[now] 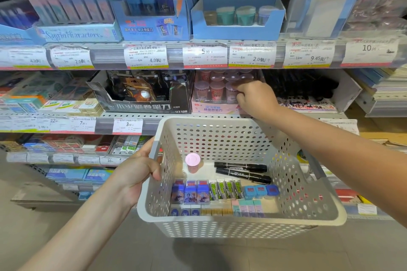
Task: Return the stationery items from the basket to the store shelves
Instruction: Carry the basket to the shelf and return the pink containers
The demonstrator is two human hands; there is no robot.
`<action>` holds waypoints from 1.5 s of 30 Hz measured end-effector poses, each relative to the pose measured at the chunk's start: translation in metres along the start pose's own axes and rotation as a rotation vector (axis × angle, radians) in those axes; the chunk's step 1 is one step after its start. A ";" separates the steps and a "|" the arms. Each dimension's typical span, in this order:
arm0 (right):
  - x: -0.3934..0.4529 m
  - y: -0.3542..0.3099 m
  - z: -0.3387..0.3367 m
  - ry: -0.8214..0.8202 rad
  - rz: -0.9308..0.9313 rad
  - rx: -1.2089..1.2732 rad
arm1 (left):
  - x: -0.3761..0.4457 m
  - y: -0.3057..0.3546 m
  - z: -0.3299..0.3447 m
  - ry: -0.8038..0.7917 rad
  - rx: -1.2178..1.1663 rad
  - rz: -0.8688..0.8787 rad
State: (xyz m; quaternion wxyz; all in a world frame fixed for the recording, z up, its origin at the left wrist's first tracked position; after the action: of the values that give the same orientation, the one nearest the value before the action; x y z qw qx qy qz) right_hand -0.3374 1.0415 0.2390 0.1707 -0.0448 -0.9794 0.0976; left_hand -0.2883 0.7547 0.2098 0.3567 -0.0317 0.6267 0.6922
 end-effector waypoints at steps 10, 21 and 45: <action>-0.003 -0.011 -0.012 -0.023 -0.048 -0.146 | -0.002 -0.002 0.001 -0.001 0.028 0.008; -0.075 -0.103 0.053 -0.345 -0.898 -0.114 | -0.007 -0.002 0.002 0.025 -0.005 -0.011; -0.073 -0.080 0.018 -0.472 -0.520 0.243 | -0.006 -0.004 0.004 -0.014 0.014 -0.015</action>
State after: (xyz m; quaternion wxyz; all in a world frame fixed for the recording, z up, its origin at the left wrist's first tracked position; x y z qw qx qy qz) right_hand -0.2797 0.9513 0.2152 -0.0365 0.2499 -0.9518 0.1741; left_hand -0.2795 0.7556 0.2102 0.3666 -0.0290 0.6289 0.6851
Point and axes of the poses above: each hand's wrist, its own x-axis towards the middle knuckle, its own z-axis out of the palm, y = z × x, the point moved 4 cm from there along x, towards the middle knuckle, and after that the axes turned 2 degrees about -y, right-handed, at the moved point
